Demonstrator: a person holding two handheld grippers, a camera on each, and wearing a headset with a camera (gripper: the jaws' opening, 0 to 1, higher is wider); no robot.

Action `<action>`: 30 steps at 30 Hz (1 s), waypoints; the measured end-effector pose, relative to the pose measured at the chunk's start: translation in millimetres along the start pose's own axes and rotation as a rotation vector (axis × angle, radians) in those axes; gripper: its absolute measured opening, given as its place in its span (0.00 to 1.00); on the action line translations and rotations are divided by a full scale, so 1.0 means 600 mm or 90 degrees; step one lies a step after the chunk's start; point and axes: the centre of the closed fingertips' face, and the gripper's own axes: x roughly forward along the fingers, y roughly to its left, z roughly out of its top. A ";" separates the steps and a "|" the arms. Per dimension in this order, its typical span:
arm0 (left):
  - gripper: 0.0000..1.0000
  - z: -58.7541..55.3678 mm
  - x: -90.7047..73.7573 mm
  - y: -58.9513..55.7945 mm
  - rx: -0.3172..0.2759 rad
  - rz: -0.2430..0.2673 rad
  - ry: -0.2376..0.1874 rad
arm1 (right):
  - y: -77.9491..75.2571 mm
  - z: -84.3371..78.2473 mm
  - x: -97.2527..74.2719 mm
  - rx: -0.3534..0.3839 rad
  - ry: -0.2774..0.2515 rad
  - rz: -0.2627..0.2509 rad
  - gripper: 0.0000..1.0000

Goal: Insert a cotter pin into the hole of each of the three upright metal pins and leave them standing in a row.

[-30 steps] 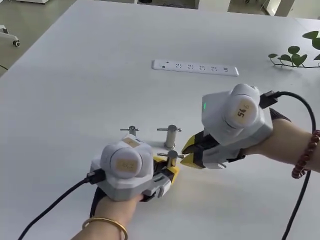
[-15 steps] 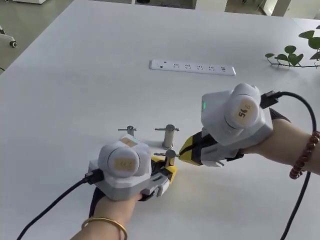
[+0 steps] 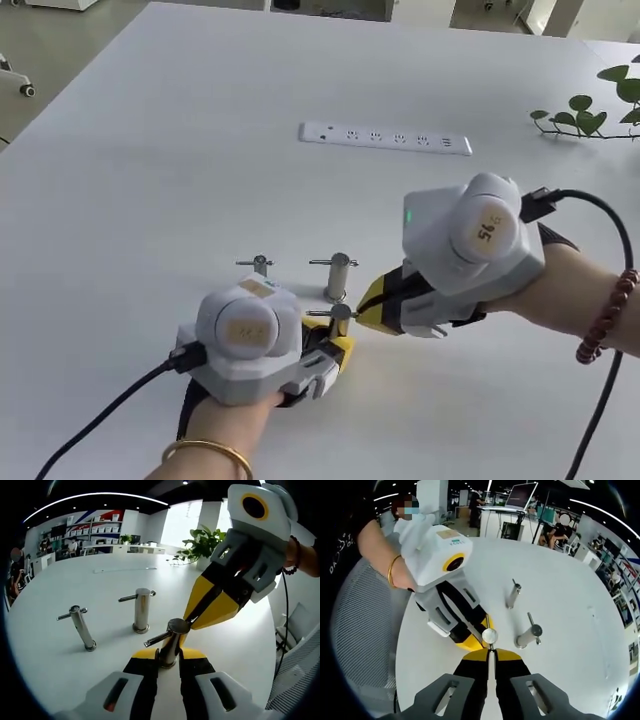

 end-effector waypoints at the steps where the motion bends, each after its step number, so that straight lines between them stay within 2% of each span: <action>1: 0.14 -0.002 -0.001 0.001 -0.005 -0.002 0.002 | 0.000 -0.001 0.001 0.001 0.003 0.000 0.00; 6: 0.22 -0.013 -0.007 0.008 -0.004 0.000 0.025 | 0.003 0.000 0.004 0.026 0.003 0.006 0.00; 14: 0.30 -0.009 -0.036 0.017 0.024 -0.003 0.040 | 0.008 0.019 0.007 0.064 -0.023 0.020 0.13; 17: 0.32 -0.009 -0.046 0.019 0.025 -0.002 0.042 | 0.008 0.023 0.009 0.075 -0.028 0.024 0.14; 23: 0.38 -0.008 -0.074 0.037 0.036 0.019 0.044 | 0.005 0.022 0.022 0.083 -0.022 0.021 0.14; 30: 0.43 -0.001 -0.097 0.044 0.042 0.028 0.032 | 0.004 0.024 0.034 0.099 -0.031 0.030 0.13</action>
